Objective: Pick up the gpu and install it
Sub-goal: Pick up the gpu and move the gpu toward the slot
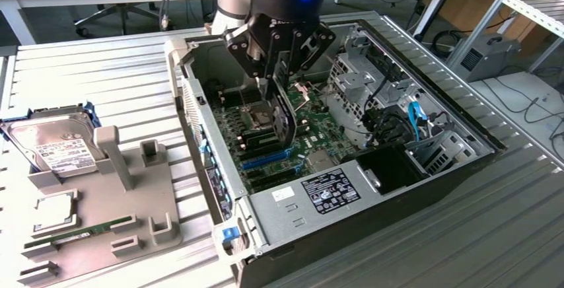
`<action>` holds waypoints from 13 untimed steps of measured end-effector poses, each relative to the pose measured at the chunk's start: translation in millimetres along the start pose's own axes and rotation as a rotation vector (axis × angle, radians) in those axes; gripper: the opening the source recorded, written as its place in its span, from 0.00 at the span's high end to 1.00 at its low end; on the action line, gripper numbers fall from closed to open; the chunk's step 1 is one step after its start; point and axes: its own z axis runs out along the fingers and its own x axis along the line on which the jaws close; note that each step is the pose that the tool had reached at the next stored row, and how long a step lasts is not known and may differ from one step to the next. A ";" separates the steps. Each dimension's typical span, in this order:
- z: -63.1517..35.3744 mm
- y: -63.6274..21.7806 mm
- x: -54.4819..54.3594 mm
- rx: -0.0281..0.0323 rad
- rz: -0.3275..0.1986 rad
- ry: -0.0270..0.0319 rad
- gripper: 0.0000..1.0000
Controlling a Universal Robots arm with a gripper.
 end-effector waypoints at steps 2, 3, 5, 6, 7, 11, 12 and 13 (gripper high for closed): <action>0.5 0.5 -3.6 0.0009 0.000 0.0000 0.74; 0.7 0.7 -5.2 0.0013 0.000 -0.0001 0.74; 1.2 1.3 -8.8 0.0024 0.000 -0.0001 0.74; 1.5 1.5 -10.4 0.0029 0.000 -0.0001 0.74; 1.7 1.7 -11.9 0.0033 0.000 -0.0002 0.74; 3.0 2.8 -18.9 0.0051 0.000 -0.0004 0.74; 3.3 3.0 -20.5 0.0054 0.000 -0.0004 0.74; 3.6 3.2 -22.0 0.0057 0.000 -0.0004 0.74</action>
